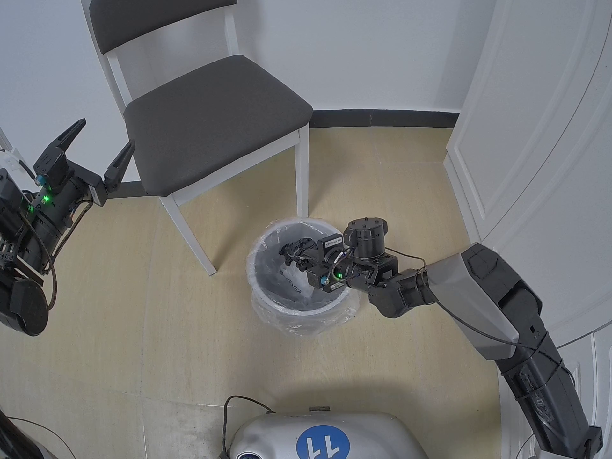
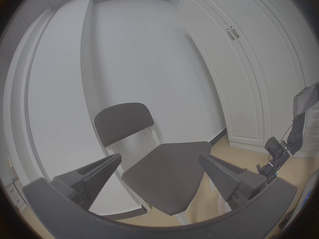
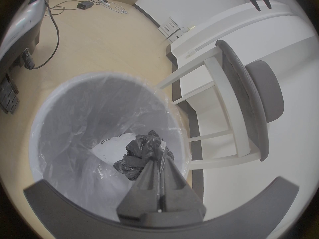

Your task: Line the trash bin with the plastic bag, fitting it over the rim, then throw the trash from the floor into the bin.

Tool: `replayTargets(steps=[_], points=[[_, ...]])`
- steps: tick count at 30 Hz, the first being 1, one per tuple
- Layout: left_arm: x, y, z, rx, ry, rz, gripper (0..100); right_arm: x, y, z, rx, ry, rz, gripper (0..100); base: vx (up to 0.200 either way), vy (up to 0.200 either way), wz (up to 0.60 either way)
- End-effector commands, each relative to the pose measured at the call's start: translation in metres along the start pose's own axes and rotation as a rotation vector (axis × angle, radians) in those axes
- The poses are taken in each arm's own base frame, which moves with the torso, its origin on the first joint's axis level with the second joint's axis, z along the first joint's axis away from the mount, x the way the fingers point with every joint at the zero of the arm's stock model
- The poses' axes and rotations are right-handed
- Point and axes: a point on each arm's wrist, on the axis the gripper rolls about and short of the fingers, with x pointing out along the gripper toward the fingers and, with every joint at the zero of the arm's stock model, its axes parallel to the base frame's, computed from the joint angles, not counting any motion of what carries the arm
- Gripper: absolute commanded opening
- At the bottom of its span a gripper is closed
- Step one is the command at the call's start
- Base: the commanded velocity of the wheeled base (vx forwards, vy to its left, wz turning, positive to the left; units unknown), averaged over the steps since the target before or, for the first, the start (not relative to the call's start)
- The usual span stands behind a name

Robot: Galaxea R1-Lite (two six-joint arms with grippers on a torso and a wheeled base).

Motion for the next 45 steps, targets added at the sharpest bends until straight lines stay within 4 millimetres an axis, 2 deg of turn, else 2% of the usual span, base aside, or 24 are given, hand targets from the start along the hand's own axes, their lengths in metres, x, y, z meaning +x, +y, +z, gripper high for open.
replayTargets(steps=[1, 11, 14, 15, 24, 29, 45], points=[[-0.001, 0.001, 0.001, 0.004, -0.002, 0.004, 100, -0.022, -0.046, 0.021, -0.014, -0.03, -0.048, 0, 0.0, 0.0, 0.0], [-0.003, 0.001, 0.003, 0.004, -0.002, 0.004, 100, -0.069, -0.106, 0.034, -0.088, -0.042, -0.091, 0, 0.0, 0.0, 0.0], [-0.003, 0.001, 0.003, 0.004, -0.002, 0.004, 100, -0.07, -0.107, 0.034, -0.09, -0.042, -0.094, 0, 0.0, 0.0, 0.0], [-0.003, 0.001, 0.003, 0.006, -0.002, 0.004, 100, -0.078, -0.116, 0.035, -0.092, -0.042, -0.11, 0, 0.0, 0.0, 0.0], [-0.003, 0.001, 0.003, 0.008, -0.001, 0.003, 100, -0.087, -0.118, 0.036, -0.091, -0.042, -0.099, 0, 0.0, 0.0, 0.0], [-0.003, 0.0, 0.002, 0.009, 0.002, 0.002, 100, -0.098, -0.113, 0.037, -0.089, -0.04, -0.068, 0, 0.0, 0.0, 0.0], [-0.003, 0.0, 0.002, 0.009, 0.002, -0.001, 100, -0.098, -0.106, 0.045, -0.09, -0.059, -0.044, 0, 0.0, 0.0, 0.0]])
